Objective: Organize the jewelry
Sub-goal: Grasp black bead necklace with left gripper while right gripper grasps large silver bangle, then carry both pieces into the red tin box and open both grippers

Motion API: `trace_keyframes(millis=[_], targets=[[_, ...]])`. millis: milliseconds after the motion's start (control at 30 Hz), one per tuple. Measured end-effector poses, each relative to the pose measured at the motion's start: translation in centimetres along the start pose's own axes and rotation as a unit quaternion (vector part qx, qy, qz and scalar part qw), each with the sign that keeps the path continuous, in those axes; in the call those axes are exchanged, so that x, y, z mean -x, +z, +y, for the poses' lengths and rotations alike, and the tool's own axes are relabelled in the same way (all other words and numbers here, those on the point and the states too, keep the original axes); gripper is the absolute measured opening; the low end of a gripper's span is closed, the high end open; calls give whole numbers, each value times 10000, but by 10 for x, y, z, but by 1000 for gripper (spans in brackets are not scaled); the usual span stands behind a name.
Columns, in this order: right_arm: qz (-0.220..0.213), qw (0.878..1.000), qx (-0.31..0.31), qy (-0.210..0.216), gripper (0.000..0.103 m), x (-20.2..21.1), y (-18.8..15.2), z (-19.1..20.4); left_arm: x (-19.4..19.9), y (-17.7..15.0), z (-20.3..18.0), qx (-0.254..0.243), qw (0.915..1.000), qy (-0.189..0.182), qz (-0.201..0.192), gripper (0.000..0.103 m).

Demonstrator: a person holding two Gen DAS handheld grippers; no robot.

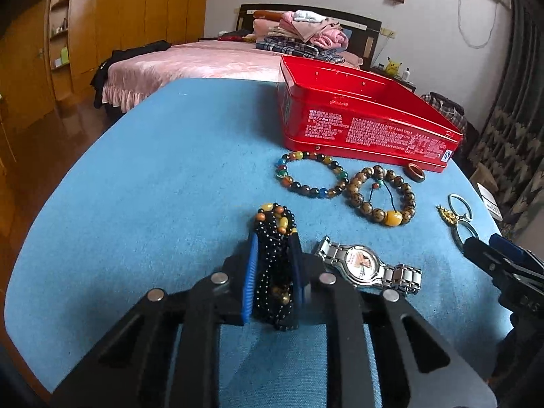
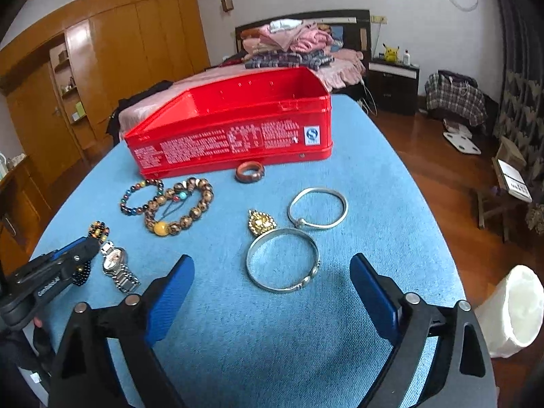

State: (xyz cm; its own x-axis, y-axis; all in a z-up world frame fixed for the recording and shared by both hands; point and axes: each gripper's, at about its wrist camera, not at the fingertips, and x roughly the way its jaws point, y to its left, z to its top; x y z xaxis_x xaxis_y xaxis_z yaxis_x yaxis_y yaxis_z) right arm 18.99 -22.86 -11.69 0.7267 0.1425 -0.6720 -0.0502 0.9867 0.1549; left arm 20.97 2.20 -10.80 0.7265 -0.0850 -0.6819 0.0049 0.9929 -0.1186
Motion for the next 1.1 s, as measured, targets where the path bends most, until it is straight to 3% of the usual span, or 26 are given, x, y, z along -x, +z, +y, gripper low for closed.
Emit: trace_keyframes(millis=[133,233,367,1100], targets=[[91,9999,-87,-68,82,-4,3,-2,1,0,0,-22,10000,-34,-43,16],[139,9998,-81,-107,73,-8,6,-3,1,-1,0,-18,10000,-42,-62,16],[172,9995,127,-219,49,-11,7,3,2,-1,-1,-70,9999,-26,-97,16],[-105,9986,468,226,48,23,19,13,24,12,-31,-319,9983,-230,-427,15]])
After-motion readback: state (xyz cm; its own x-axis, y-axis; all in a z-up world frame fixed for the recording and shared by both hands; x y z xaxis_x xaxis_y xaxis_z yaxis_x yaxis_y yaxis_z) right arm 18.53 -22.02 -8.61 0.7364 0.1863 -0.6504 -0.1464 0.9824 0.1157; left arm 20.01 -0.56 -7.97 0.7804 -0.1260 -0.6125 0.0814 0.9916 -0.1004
